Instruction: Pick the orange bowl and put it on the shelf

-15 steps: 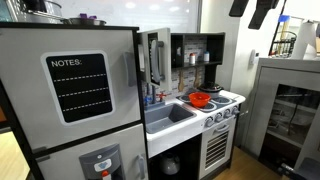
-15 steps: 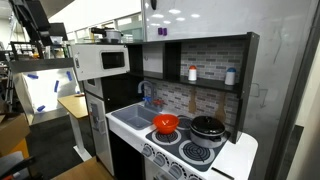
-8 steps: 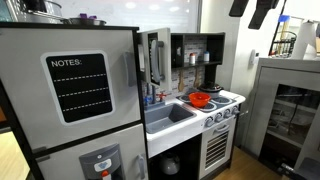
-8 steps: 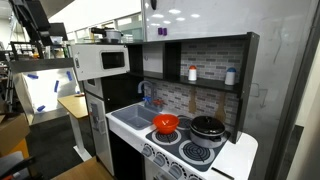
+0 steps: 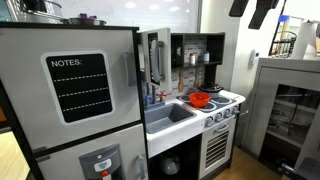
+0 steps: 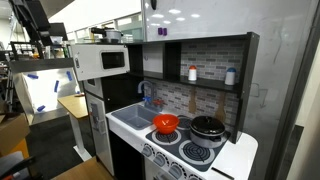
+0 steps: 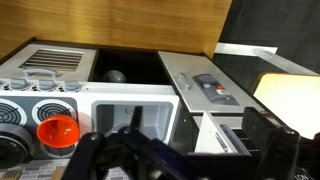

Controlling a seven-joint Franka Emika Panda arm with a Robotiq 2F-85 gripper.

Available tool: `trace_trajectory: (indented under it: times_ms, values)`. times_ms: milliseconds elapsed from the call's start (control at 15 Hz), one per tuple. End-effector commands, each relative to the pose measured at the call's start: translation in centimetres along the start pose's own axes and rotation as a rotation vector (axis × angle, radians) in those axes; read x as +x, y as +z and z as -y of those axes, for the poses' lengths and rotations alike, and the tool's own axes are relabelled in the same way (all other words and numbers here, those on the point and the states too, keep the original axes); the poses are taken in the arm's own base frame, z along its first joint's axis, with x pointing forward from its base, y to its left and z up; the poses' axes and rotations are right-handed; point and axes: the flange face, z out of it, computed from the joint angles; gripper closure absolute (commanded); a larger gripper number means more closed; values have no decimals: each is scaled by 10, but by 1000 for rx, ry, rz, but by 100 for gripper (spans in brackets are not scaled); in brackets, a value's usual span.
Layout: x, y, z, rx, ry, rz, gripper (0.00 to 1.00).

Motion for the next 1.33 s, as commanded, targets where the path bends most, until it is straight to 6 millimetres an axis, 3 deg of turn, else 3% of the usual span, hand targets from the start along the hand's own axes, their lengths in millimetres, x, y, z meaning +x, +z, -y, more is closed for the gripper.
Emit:
trace_trajectory:
  times_ms: [0,333,800,1267]
  values:
    - [0,-1,0,0,0,1,0]
    - [5,9,-6,8,-3,6,0]
    - [29,80,-36,13,43,-26,0]
    - [59,122,-77,-2,63,-77,0]
